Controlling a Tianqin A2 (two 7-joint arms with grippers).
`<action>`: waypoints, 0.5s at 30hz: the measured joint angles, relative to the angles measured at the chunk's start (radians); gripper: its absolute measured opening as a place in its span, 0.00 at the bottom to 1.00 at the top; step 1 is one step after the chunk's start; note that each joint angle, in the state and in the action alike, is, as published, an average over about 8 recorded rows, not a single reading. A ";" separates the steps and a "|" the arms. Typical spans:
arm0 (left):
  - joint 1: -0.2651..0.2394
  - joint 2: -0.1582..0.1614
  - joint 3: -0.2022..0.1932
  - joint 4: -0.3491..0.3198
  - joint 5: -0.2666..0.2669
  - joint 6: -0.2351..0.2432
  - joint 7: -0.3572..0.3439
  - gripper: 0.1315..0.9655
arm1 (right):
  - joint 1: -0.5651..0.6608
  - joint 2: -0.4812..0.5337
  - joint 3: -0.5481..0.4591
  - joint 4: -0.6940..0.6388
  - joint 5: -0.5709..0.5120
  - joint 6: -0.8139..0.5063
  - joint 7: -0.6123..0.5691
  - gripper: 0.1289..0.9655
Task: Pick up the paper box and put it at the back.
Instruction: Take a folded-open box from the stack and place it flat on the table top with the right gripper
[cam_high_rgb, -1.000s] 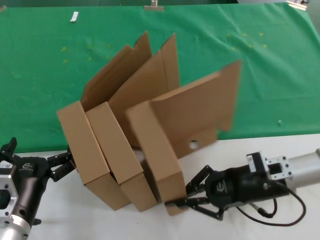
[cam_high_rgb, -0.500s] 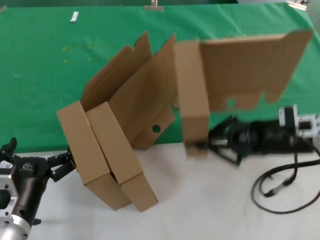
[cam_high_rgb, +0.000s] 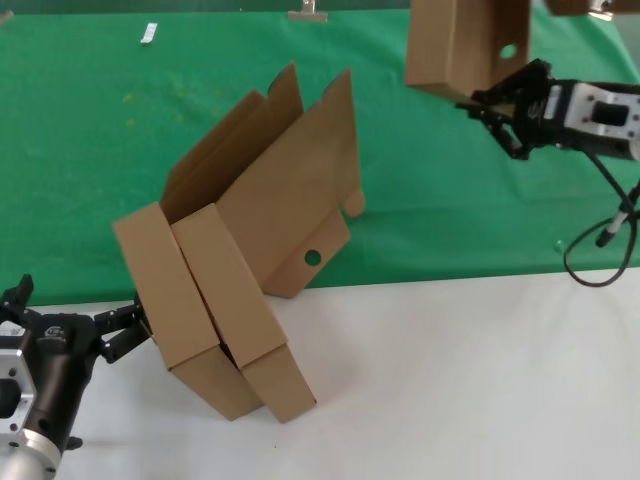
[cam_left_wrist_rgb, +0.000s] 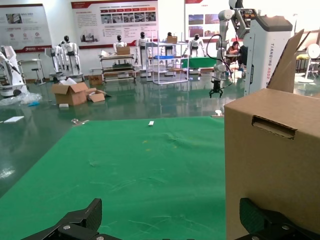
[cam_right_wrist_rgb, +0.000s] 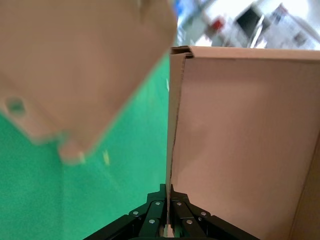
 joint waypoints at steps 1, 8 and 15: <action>0.000 0.000 0.000 0.000 0.000 0.000 0.000 1.00 | 0.005 -0.006 -0.009 0.000 -0.010 0.036 -0.003 0.03; 0.000 0.000 0.000 0.000 0.000 0.000 0.000 1.00 | 0.022 -0.040 -0.079 -0.005 -0.089 0.248 0.009 0.03; 0.000 0.000 0.000 0.000 0.000 0.000 0.000 1.00 | 0.005 -0.045 -0.163 -0.010 -0.181 0.382 0.091 0.03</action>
